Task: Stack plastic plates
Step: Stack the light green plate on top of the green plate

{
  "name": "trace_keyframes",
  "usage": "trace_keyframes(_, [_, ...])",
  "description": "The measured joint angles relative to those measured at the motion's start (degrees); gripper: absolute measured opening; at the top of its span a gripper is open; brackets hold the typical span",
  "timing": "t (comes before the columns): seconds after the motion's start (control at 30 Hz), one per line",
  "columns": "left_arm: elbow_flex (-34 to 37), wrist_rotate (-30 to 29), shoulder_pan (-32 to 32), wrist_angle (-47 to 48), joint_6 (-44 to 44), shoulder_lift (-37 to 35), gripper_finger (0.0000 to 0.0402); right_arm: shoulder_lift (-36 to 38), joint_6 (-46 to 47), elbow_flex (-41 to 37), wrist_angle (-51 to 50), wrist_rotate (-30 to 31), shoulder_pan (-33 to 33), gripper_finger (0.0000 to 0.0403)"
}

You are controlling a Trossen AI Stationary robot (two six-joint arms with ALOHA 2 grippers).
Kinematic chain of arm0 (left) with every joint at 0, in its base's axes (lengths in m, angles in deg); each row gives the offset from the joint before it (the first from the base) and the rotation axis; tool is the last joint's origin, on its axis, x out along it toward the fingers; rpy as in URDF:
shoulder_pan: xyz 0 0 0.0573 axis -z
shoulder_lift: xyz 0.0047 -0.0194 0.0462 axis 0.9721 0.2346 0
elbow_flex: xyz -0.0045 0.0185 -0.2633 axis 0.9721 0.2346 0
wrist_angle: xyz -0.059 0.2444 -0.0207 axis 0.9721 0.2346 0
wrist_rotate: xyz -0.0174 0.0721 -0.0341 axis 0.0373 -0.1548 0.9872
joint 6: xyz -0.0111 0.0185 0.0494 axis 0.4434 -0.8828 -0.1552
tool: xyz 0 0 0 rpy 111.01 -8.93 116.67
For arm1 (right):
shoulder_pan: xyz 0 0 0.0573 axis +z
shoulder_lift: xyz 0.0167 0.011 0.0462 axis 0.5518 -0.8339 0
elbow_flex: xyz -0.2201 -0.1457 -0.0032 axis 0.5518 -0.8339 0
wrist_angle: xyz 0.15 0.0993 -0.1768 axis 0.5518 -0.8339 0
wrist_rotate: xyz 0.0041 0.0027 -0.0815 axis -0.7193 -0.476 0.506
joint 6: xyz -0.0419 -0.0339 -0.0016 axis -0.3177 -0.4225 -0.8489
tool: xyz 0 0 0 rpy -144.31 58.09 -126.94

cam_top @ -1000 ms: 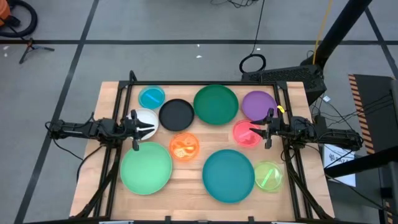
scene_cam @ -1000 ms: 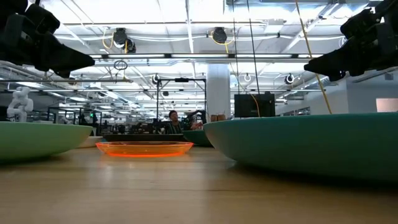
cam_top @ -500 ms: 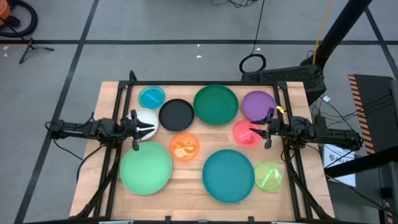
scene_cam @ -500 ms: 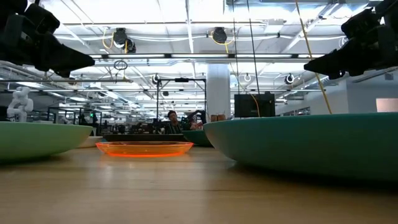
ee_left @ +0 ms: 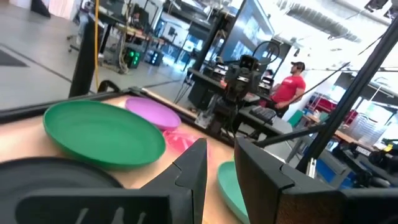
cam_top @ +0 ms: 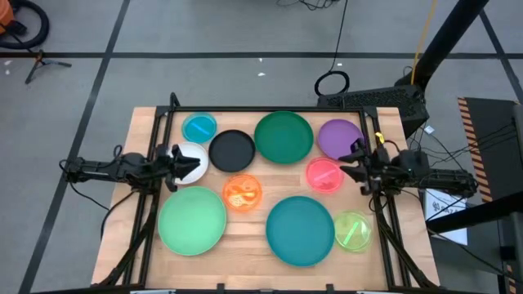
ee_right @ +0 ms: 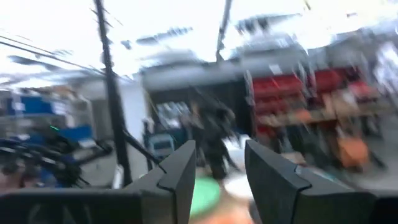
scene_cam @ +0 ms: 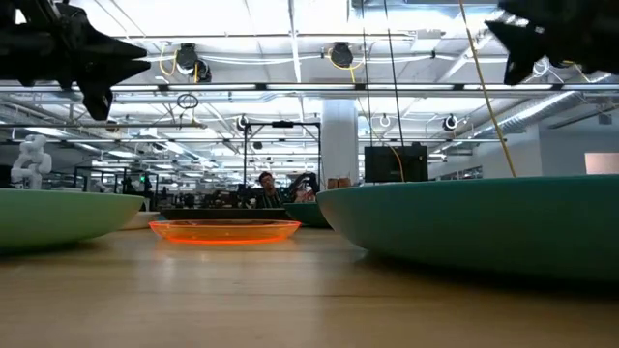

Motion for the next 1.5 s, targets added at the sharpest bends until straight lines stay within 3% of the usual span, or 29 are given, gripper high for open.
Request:
trace_keyframes(0.13, [0.0, 0.0, 0.0, -0.9, 0.7, 0.0, 0.0088, -2.0, -3.2, 0.1, 6.4, -0.8, 0.0, 0.0130])
trace_keyframes(0.3, [0.0, -0.9, 0.0, -3.2, -1.0, 0.0, 0.0088, -5.9, -5.3, 3.0, 6.2, -0.7, -0.1, 0.0130])
trace_keyframes(0.57, [0.0, -1.8, 0.0, -8.2, -3.1, 0.0, 0.0088, -15.7, -5.6, 11.1, -2.5, -0.6, -0.1, 0.0130])
trace_keyframes(0.73, [0.0, -1.7, 0.0, -7.8, 0.4, 1.1, 0.0088, -21.2, -5.2, 15.1, -7.5, -0.6, -0.1, 0.0130])
trace_keyframes(1.0, [0.0, -3.5, 0.0, -15.6, 9.2, 11.8, 0.0088, -25.2, -6.4, 20.9, -19.0, -0.6, -0.1, 0.0130])
trace_keyframes(1.2, [0.0, -3.6, 0.0, -21.4, 14.7, 21.0, 0.0088, -25.7, -9.6, 23.1, -19.5, -0.6, -0.1, 0.0130])
trace_keyframes(1.5, [-6.3, 0.7, 0.1, -12.5, 18.3, 31.5, 0.0088, -26.3, -10.1, 23.5, -17.0, -0.5, -0.1, 0.0130])
